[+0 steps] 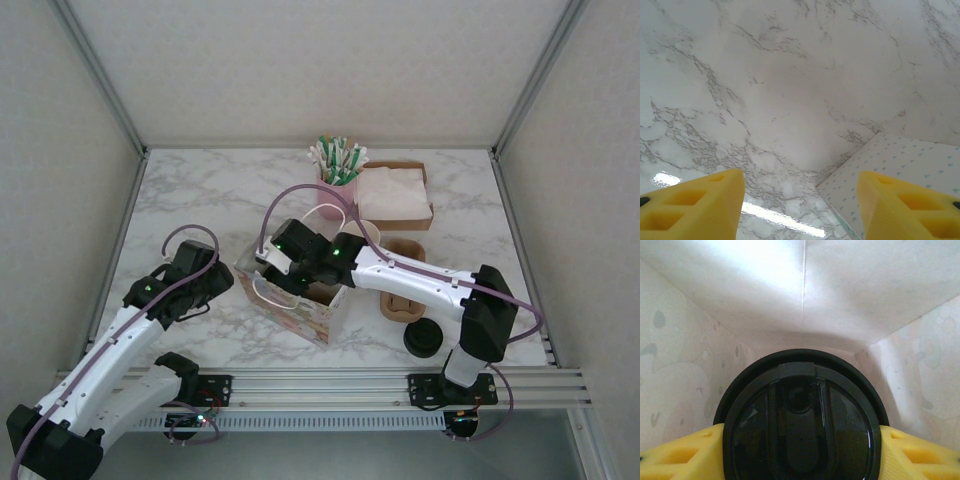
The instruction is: Pack the takeout coffee
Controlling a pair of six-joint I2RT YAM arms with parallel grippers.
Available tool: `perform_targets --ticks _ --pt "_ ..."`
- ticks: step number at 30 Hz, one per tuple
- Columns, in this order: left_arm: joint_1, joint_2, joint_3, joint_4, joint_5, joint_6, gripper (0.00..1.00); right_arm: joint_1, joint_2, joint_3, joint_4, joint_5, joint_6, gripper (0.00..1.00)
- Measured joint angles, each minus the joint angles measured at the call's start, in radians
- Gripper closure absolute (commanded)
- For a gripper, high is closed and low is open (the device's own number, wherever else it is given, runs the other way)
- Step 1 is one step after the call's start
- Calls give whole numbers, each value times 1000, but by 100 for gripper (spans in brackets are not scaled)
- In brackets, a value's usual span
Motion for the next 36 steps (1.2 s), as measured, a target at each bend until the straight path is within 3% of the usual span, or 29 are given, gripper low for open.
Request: perform_targets --ticks 36 --pt "1 3 0 6 11 -3 41 0 -23 -87 105 80 -11 47"
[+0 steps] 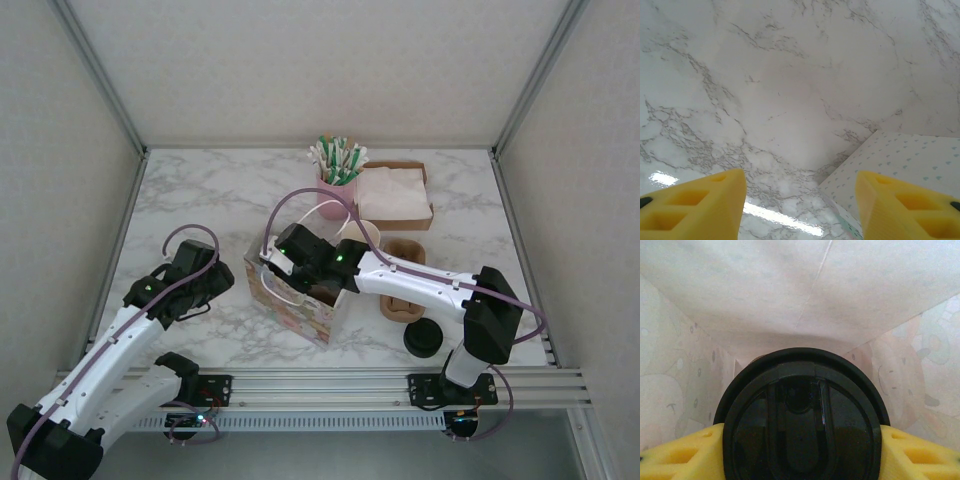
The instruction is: Pack the takeout coffee
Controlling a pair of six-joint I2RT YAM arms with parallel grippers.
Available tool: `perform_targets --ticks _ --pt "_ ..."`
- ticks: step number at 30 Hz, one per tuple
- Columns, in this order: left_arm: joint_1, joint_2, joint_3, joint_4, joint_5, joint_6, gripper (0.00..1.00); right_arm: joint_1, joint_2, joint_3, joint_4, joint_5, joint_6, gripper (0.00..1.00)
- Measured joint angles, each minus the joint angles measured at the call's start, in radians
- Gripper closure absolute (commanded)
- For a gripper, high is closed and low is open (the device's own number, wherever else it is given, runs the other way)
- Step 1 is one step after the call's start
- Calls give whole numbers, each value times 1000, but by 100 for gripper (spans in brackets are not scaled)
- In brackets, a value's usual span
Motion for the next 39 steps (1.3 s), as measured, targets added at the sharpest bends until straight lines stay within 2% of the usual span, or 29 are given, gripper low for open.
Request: perform_targets --ticks 12,16,21,27,32,39 --pt "0 -5 36 -1 23 0 42 0 13 86 -140 -35 61 47" --pt "0 -26 28 -1 34 -18 48 0 13 123 -164 -34 88 47" --pt "0 -75 -59 10 63 -77 54 0 13 150 -169 -39 110 47" --pt "-4 -60 -187 79 146 -156 57 4 14 135 -168 -58 123 47" --pt "-37 -34 -223 143 182 -199 58 5 32 104 -159 -69 133 47" --pt "-127 15 -248 224 179 -259 60 6 44 110 -154 -68 136 47"
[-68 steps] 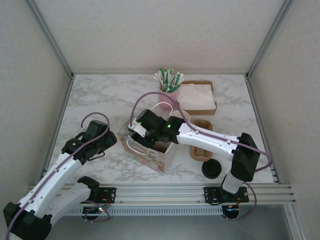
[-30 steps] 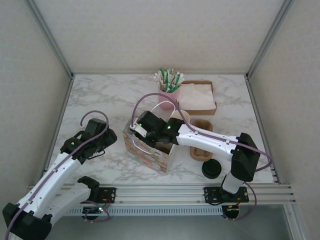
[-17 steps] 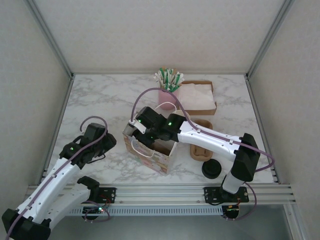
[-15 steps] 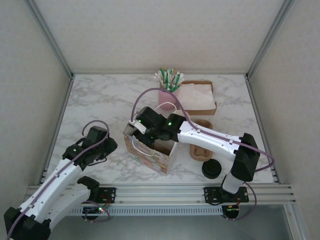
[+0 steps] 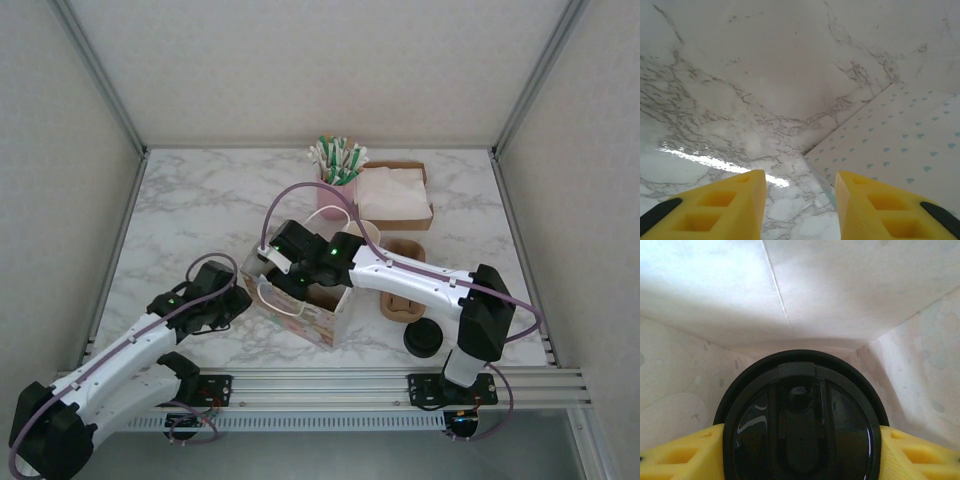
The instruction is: Pack the takeout coffee
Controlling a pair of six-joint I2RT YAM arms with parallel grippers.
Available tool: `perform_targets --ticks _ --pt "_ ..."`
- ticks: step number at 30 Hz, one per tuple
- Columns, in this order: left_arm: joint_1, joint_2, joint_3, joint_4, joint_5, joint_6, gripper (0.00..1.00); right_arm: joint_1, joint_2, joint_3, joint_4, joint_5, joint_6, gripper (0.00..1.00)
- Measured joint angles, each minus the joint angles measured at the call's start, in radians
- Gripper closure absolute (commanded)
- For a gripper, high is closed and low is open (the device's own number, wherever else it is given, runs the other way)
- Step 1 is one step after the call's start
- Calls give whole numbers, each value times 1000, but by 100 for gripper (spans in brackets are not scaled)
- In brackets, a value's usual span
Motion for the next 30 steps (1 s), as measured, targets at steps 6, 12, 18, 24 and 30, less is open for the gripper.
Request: perform_targets --ticks 6,12,18,24,30 --pt "-68 19 -23 69 -26 -57 60 6 16 27 -26 12 0 47" --pt "-101 34 -28 99 -60 -83 60 11 16 48 -69 32 1 47" --pt "-105 10 -48 88 -88 -93 60 11 16 62 -102 38 20 47" --pt "-106 -29 -58 68 -103 -104 59 11 8 62 -112 45 35 48" --pt "-106 -50 -59 63 -114 -106 55 11 -17 58 -122 68 54 48"
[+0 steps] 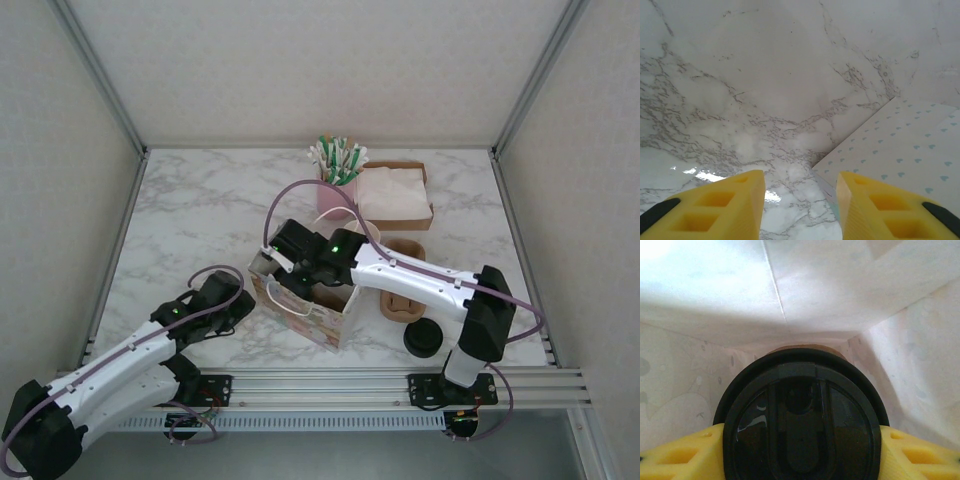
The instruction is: Pack the takeout coffee
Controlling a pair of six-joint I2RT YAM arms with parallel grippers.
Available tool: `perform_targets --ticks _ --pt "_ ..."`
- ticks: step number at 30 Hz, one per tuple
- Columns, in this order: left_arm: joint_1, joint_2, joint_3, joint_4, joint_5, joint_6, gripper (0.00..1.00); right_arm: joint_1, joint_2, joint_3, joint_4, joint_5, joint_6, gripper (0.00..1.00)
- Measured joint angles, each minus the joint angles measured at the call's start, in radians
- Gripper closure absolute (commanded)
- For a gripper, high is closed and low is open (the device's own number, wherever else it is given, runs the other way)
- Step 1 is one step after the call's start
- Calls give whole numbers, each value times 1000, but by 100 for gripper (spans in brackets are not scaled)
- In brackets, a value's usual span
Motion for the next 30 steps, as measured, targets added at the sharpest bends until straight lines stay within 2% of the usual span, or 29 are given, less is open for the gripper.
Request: perform_targets --ticks 30 --pt "0 -30 6 -63 -37 16 52 0 -36 -93 49 2 40 49"
